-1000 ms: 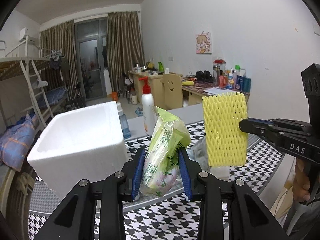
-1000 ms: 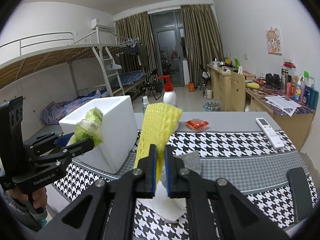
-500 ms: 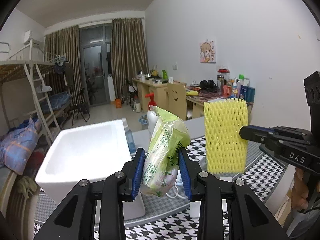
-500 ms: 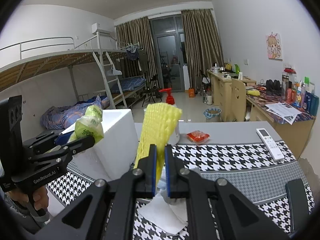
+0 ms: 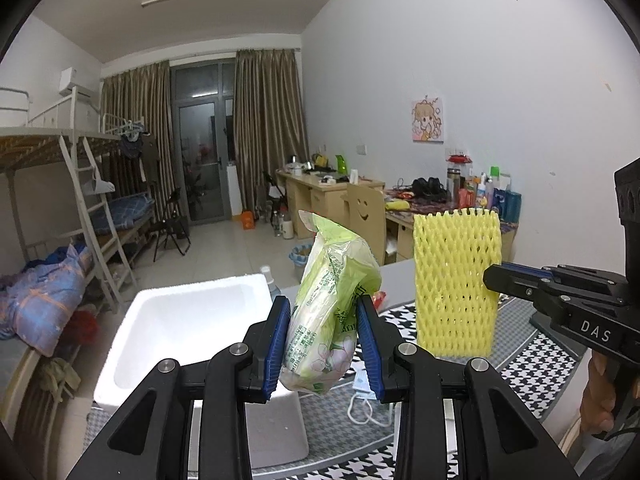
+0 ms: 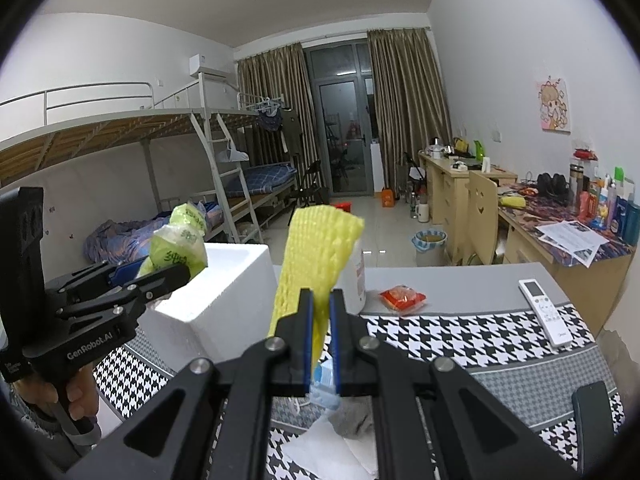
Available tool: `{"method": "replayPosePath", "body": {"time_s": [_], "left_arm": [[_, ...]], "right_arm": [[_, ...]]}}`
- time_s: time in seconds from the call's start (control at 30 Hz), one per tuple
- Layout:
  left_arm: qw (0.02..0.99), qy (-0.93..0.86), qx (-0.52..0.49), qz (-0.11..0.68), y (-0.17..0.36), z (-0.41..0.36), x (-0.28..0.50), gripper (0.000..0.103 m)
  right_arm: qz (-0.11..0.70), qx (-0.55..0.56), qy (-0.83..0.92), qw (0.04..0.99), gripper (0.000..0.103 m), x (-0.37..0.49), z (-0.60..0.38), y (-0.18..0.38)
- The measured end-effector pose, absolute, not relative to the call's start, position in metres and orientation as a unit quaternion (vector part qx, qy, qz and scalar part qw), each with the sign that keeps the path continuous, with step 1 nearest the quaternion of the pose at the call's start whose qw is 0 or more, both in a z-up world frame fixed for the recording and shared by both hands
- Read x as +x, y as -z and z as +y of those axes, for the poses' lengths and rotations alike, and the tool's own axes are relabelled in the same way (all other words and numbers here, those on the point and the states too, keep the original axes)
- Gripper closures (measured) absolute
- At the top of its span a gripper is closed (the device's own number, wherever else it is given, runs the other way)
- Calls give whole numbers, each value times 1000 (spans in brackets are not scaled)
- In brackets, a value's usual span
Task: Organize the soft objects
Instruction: 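Lift and carry the tissue pack and foam net over the white foam box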
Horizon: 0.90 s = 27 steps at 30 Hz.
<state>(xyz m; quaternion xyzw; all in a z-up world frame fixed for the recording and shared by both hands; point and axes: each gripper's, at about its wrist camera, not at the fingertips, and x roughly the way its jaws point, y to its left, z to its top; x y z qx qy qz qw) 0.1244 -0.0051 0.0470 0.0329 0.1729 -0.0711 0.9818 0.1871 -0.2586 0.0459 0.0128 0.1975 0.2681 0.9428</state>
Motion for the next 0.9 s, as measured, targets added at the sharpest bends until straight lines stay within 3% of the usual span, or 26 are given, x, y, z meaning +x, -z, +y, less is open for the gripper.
{"method": "replayPosePath", "body": {"time_s": [0.9], "left_arm": [[988, -8, 11, 155, -63, 28, 144, 67]], "right_arm": [[181, 5, -305, 935, 93, 208, -224, -70]]}}
